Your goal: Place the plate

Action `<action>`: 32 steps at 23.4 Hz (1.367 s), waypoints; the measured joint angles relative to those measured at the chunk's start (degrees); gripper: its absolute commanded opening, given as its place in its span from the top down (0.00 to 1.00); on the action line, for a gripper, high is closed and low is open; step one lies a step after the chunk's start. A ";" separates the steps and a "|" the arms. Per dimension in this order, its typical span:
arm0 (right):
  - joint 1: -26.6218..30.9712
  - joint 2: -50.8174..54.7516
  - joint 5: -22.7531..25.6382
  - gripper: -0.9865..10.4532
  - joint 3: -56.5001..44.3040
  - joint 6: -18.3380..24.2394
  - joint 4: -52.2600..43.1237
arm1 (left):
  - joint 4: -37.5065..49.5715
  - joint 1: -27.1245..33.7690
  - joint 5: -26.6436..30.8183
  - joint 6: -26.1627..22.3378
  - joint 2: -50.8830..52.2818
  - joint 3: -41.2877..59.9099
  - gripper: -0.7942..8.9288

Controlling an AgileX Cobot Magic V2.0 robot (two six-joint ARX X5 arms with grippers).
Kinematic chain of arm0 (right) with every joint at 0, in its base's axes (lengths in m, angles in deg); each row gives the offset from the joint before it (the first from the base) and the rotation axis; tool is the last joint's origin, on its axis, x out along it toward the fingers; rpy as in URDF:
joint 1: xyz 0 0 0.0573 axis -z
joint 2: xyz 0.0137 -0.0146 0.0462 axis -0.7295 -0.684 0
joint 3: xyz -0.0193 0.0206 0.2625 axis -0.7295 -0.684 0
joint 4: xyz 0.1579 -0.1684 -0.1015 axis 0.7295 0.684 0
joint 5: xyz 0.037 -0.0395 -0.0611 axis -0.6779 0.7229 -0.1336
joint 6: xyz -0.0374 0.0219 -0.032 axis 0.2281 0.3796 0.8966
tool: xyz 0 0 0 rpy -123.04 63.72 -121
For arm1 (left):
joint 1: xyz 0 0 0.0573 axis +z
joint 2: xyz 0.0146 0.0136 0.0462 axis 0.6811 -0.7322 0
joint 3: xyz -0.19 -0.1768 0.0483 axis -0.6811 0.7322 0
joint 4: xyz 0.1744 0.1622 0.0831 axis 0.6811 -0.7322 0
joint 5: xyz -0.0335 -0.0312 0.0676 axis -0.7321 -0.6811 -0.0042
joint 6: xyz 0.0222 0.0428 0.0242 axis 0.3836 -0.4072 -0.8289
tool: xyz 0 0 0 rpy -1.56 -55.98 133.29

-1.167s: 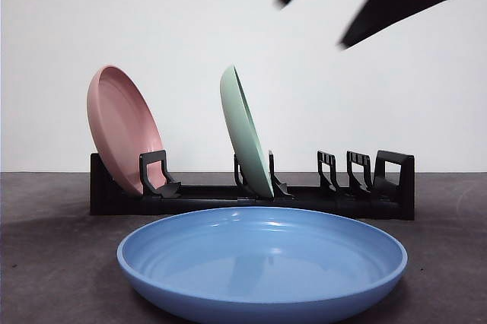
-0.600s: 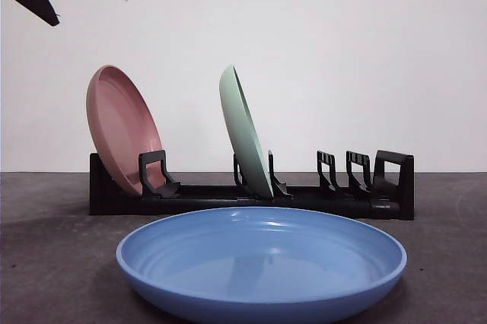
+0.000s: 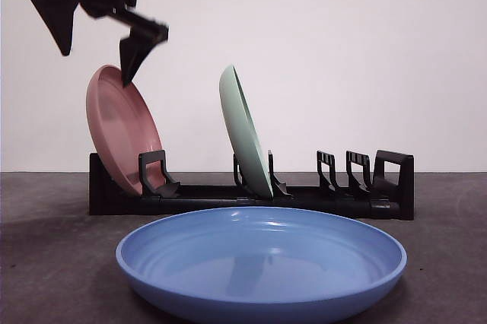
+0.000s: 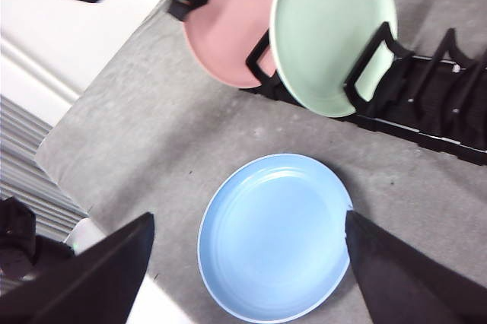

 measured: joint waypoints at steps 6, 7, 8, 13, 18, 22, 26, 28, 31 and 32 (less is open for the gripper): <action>-1.77 0.00 0.02 0.56 0.00 0.00 0.00 | 1.75 -0.22 4.24 0.00 -2.93 0.00 0.48; -2.03 0.00 0.02 0.56 0.00 0.00 -0.02 | 2.75 -0.37 4.98 0.00 -2.93 -0.02 0.48; -2.14 0.00 0.02 0.56 0.00 0.00 -0.02 | 3.23 -0.55 5.55 0.00 -2.93 -0.04 0.48; -2.19 0.00 0.02 0.56 0.00 0.00 -0.02 | 3.69 -1.79 6.10 0.00 -2.93 -0.02 0.61; -2.21 0.00 0.02 0.56 0.00 0.00 -0.02 | 3.96 -2.99 6.10 0.00 -2.93 -0.02 0.70; -2.73 0.00 0.02 0.56 0.00 0.00 -0.02 | 3.74 -2.93 6.38 0.00 -2.93 -0.02 0.70; -3.10 0.00 0.02 0.56 0.00 0.00 -0.02 | 3.52 -2.95 7.50 0.00 -2.93 -0.02 0.70; -3.26 0.00 0.02 0.56 0.00 0.00 -0.02 | 3.52 -2.93 7.58 0.00 -2.93 -0.02 0.70; -3.26 0.00 0.02 0.56 0.00 0.00 -0.02 | 3.17 -2.93 7.58 0.00 -2.93 -0.02 0.75; -3.26 0.00 0.02 0.56 0.00 -0.02 -0.02 | 2.89 -2.93 7.58 0.00 -2.93 -0.02 0.77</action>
